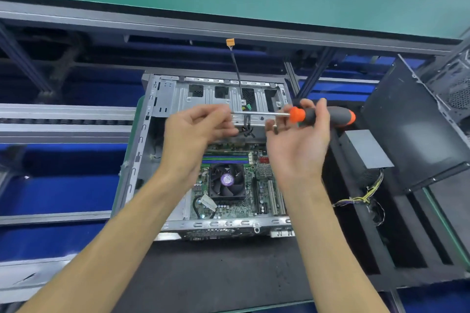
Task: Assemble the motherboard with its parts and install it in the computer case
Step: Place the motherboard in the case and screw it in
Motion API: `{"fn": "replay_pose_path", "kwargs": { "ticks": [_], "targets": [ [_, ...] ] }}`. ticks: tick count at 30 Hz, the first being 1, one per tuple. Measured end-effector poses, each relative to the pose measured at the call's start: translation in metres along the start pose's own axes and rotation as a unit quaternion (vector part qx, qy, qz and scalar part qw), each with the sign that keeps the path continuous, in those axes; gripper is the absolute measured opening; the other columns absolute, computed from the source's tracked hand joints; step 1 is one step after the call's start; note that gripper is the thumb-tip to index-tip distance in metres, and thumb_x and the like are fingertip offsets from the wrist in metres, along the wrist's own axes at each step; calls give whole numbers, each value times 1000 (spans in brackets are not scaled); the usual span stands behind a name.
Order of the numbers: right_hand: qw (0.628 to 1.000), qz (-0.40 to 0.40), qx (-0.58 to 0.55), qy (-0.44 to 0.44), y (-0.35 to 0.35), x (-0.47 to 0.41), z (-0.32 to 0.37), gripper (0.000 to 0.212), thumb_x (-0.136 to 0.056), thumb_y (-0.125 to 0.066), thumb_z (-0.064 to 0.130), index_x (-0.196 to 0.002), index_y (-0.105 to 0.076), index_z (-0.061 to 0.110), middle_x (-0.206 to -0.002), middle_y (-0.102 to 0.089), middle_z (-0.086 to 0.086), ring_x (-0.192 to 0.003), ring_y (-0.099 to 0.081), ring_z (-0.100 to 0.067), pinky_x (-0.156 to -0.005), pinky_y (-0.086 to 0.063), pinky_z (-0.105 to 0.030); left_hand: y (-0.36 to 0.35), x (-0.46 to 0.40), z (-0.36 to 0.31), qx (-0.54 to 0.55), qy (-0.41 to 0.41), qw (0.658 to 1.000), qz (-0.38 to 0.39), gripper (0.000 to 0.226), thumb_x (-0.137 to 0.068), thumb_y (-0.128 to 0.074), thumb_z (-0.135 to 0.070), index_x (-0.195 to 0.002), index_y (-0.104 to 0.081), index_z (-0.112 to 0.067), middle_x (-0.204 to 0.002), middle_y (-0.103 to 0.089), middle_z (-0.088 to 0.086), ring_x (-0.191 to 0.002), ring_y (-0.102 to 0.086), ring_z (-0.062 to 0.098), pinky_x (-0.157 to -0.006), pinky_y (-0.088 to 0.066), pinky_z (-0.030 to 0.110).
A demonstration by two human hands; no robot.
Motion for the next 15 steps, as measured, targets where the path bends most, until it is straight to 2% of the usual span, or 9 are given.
{"fn": "replay_pose_path", "kwargs": {
  "ticks": [2, 3, 8, 11, 15],
  "targets": [
    [995, 15, 102, -7, -2, -2, -6, 33, -104, -49, 46, -90, -64, 21, -74, -53, 4, -66, -50, -12, -61, -42, -25, 8, -12, -7, 32, -2, 999, -26, 15, -89, -72, -12, -98, -73, 1, -83, -71, 9, -78, -70, 19, -75, -58, 25],
    [993, 29, 111, -29, -3, -3, -12, 34, -104, -49, 46, -92, -66, 20, -72, -53, 3, -63, -50, -12, -58, -42, -24, 11, -17, -10, 48, -3, 998, -34, 14, -90, -72, -12, -97, -73, 1, -82, -70, 8, -78, -69, 18, -76, -58, 25],
    [992, 40, 41, -109, 5, -9, -27, 27, -103, -54, 40, -105, -64, 15, -77, -59, -3, -67, -60, -14, -62, -52, -24, 7, -27, -10, 64, -4, 998, -24, 11, -92, -70, -11, -95, -74, -2, -85, -70, 10, -82, -69, 19, -77, -57, 25],
    [993, 29, 17, -117, 14, -14, -29, 26, -102, -55, 38, -108, -62, 13, -79, -62, -4, -70, -63, -16, -65, -54, -25, 2, -27, -6, 51, -21, 998, -19, 13, -91, -71, -11, -99, -74, 0, -86, -71, 11, -83, -70, 21, -78, -58, 28],
    [994, 29, 7, -105, 21, -22, -26, 26, -101, -57, 36, -107, -64, 11, -80, -63, -6, -72, -65, -17, -67, -55, -27, -5, -34, 5, 69, 0, 997, -16, 7, -90, -73, -11, -93, -77, -6, -86, -72, 11, -82, -70, 21, -77, -58, 28]
  ]
}}
Point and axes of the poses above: each hand's wrist, its own x-axis away from the middle knuckle, its own y-axis out of the back of the hand, z = x × y, the point moved 8 cm from there along -x, towards the middle knuckle
